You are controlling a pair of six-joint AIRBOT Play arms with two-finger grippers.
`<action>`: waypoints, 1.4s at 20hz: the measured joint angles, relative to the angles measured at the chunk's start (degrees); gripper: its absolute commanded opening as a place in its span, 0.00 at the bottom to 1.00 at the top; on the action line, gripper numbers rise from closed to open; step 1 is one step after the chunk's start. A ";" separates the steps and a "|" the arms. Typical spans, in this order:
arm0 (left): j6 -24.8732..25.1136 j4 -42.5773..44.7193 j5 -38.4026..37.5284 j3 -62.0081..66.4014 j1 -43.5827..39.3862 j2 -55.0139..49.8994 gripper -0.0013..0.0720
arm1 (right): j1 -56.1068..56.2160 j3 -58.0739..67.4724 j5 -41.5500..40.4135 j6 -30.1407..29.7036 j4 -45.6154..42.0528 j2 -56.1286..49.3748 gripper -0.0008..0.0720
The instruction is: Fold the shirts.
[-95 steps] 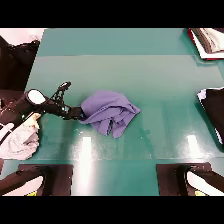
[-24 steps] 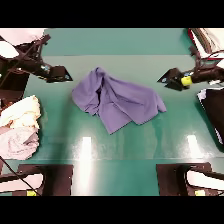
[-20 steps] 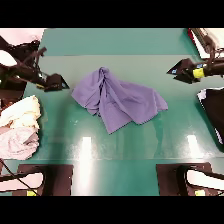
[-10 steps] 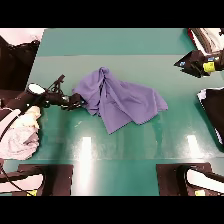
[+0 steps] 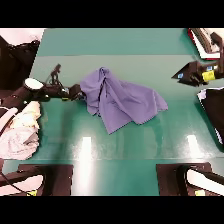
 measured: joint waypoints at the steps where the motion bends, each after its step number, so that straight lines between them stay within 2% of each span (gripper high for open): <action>1: 0.00 1.51 -0.48 1.66 0.04 1.46 0.05 | 0.57 -3.30 -0.09 0.04 -0.09 1.75 0.70; 6: 0.00 7.61 -3.50 7.93 0.24 6.84 0.05 | 12.15 -24.24 -9.66 6.38 0.20 12.52 0.70; 12: -0.02 10.56 -7.06 9.62 0.22 8.15 0.05 | 36.61 -39.82 -33.53 21.81 0.33 16.90 0.70; 18: 0.00 11.45 -8.39 9.86 0.22 8.35 0.06 | 52.43 -39.76 -50.14 31.30 0.70 7.45 0.70; 23: 0.04 12.50 -10.05 9.86 0.22 8.35 0.06 | 58.58 -35.56 -55.15 34.62 0.72 -0.90 0.70; 28: 0.39 12.90 -10.95 9.86 0.22 8.35 0.06 | 61.07 -33.73 -58.55 36.85 0.79 -4.81 0.67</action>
